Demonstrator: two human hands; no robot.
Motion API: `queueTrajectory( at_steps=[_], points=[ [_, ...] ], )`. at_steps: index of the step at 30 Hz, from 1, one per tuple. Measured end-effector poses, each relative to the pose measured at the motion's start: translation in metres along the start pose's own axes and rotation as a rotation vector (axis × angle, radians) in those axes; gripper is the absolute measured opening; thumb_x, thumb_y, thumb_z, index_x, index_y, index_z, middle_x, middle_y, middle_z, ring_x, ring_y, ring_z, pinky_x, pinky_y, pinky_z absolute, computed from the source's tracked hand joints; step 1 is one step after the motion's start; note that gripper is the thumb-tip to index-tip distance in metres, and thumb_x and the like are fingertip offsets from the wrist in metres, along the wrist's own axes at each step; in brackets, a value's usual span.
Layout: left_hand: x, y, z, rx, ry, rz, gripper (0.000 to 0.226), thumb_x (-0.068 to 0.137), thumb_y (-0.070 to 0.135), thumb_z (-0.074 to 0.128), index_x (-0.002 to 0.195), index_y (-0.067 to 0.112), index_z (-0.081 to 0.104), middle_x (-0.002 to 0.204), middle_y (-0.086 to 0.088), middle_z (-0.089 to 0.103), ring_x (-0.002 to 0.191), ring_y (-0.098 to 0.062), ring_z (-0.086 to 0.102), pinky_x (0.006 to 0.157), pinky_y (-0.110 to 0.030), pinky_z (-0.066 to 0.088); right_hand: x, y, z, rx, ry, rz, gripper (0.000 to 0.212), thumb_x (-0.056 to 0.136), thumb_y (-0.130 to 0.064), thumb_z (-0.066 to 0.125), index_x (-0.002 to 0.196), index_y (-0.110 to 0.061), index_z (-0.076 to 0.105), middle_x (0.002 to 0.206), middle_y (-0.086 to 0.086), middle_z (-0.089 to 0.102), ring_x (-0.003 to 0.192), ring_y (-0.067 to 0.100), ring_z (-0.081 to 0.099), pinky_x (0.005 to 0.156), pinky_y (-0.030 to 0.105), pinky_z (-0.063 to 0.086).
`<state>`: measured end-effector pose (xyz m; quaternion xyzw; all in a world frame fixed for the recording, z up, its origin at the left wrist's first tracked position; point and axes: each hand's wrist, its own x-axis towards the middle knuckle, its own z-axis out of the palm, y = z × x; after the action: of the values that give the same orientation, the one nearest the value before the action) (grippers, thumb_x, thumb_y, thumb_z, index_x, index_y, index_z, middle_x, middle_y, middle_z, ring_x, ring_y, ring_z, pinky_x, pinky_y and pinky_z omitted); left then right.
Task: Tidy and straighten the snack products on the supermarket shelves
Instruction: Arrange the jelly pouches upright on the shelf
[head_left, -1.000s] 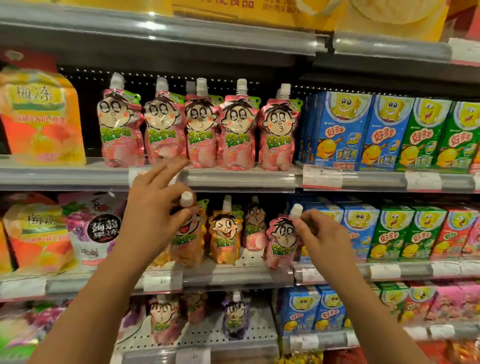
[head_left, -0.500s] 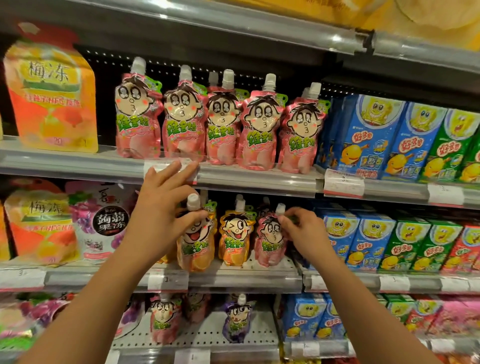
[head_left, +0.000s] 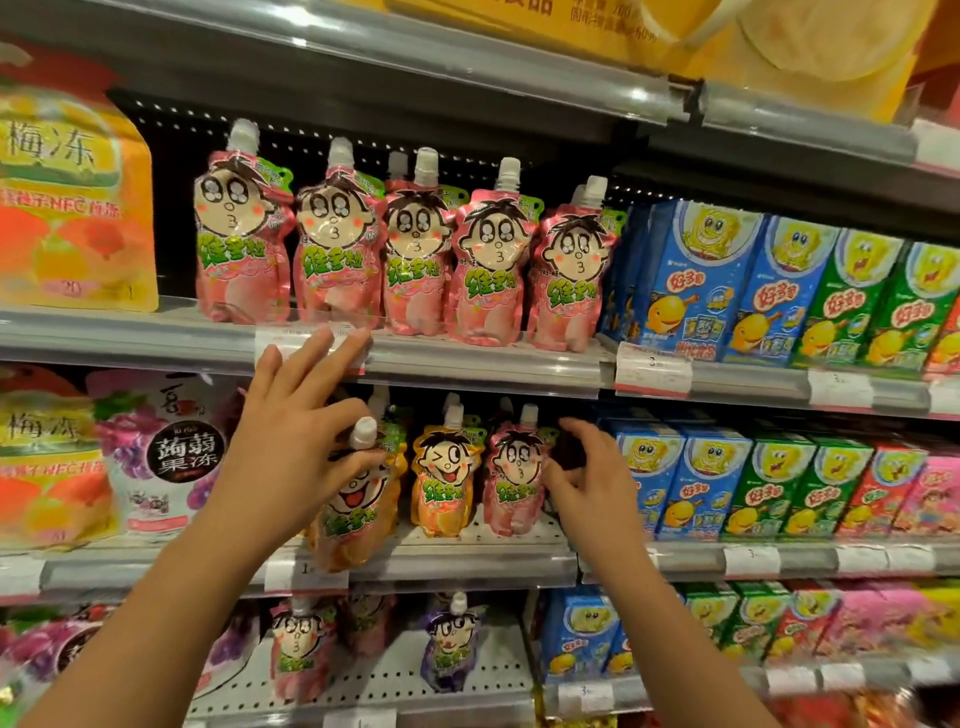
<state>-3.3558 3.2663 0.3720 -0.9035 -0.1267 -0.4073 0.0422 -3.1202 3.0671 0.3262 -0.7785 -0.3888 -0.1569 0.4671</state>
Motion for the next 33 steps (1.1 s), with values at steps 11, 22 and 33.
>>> queueTrajectory(
  at_steps=[11,22,33],
  points=[
    [-0.028,0.049,0.013,-0.177,0.004,-0.123,0.023,0.083,0.045,0.076,0.085,0.024,0.070,0.160,-0.007,0.039,0.149,-0.036,0.028,0.115,-0.064,0.028,-0.074,-0.041,-0.013,0.289,-0.210,-0.118,0.034,0.093,-0.026,0.072,0.122,-0.038,0.059,0.118,-0.014,0.059,0.074,0.016,0.064,0.069,0.030,0.056],
    [-0.085,0.097,0.048,-0.538,-0.224,-0.285,0.022,0.096,0.040,0.064,0.114,0.027,0.063,0.157,0.018,0.037,0.149,-0.014,0.026,0.121,-0.044,0.027,-0.103,-0.039,-0.001,0.408,-0.599,0.020,0.007,0.093,-0.020,0.071,0.092,-0.027,0.070,0.067,-0.010,0.062,0.055,0.016,0.051,0.053,0.034,0.046],
    [-0.192,0.057,0.079,-0.321,-0.549,-0.394,0.055,0.089,0.060,0.063,0.137,0.034,0.051,0.155,0.014,0.041,0.142,-0.013,0.036,0.116,-0.036,0.036,-0.160,0.005,0.054,-0.087,-0.756,-0.015,0.020,0.091,-0.028,0.070,0.082,-0.040,0.057,0.070,-0.020,0.061,0.067,-0.002,0.059,0.056,0.014,0.039]
  ],
)
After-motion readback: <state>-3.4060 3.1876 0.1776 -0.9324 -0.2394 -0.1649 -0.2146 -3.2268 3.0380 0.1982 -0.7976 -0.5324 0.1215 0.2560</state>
